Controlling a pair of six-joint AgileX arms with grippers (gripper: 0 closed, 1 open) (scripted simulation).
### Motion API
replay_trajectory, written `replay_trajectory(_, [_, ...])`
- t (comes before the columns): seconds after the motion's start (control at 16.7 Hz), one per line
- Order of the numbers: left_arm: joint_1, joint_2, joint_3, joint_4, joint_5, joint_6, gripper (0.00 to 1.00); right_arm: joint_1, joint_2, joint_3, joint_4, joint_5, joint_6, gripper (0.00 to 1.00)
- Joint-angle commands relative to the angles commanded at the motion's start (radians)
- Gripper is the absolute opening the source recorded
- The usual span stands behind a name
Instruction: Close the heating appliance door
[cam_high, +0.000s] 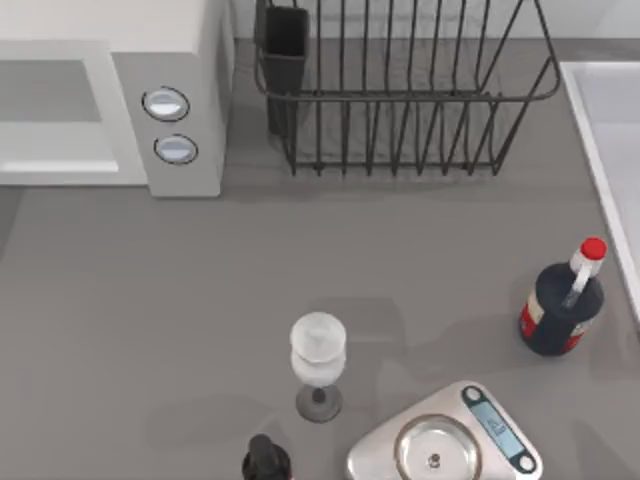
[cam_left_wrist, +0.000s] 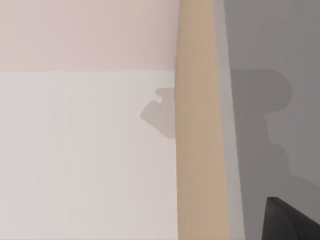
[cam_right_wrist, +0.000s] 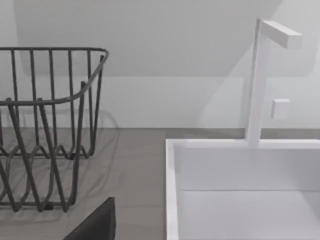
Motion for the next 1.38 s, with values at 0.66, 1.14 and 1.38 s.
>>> replay_trajectory(0.66, [-0.083, -0.144, -0.181, 0.091, -0.039, -0.087, 0.00, 0.000, 0.000, 0.000, 0.000, 0.000, 0.000, 1.00])
replay_trajectory(1.14, [-0.176, -0.312, -0.392, 0.195, -0.084, -0.190, 0.00, 0.000, 0.000, 0.000, 0.000, 0.000, 0.000, 1.00])
replay_trajectory(1.38, [-0.210, -0.349, -0.433, 0.208, -0.108, -0.230, 0.00, 0.000, 0.000, 0.000, 0.000, 0.000, 0.000, 1.00])
